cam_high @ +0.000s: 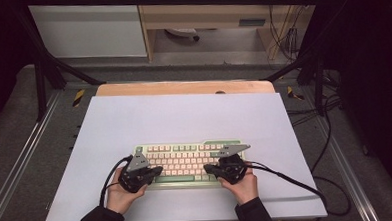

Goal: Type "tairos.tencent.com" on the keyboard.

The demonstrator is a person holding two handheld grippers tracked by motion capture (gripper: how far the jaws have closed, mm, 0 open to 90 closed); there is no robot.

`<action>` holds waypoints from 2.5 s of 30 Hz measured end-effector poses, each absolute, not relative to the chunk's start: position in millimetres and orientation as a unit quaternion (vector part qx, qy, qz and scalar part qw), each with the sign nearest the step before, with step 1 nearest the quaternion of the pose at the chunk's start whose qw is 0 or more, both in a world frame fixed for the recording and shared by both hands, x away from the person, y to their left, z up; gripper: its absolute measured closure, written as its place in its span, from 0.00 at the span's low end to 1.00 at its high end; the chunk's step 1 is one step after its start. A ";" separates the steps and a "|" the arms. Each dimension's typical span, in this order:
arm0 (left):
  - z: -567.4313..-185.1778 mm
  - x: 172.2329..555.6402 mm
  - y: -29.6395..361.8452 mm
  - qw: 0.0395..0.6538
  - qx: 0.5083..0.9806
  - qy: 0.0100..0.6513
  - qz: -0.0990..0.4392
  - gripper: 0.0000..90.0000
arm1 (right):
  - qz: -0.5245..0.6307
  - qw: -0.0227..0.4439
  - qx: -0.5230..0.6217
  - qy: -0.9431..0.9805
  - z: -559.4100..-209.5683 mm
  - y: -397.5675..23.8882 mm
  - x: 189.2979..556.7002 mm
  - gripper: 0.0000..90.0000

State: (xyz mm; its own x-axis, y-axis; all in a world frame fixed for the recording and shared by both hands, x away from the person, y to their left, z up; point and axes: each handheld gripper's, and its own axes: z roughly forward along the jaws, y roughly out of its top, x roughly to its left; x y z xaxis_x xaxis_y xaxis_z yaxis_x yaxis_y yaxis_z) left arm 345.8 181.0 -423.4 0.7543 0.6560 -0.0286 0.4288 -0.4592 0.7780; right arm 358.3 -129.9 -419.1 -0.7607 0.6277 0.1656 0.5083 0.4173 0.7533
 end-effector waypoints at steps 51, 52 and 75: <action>-426.2 380.9 177.6 0.384 0.836 0.358 0.161 1.00 | 0.419 0.069 0.336 0.840 -419.7 -129.7 358.5 1.00; -426.4 380.8 177.6 0.386 0.836 0.357 0.160 1.00 | 0.419 0.069 0.336 0.840 -419.6 -129.7 358.5 1.00; -423.9 375.2 180.6 0.394 0.834 0.350 0.162 1.00 | 0.420 0.071 0.336 0.840 -419.0 -130.2 358.4 1.00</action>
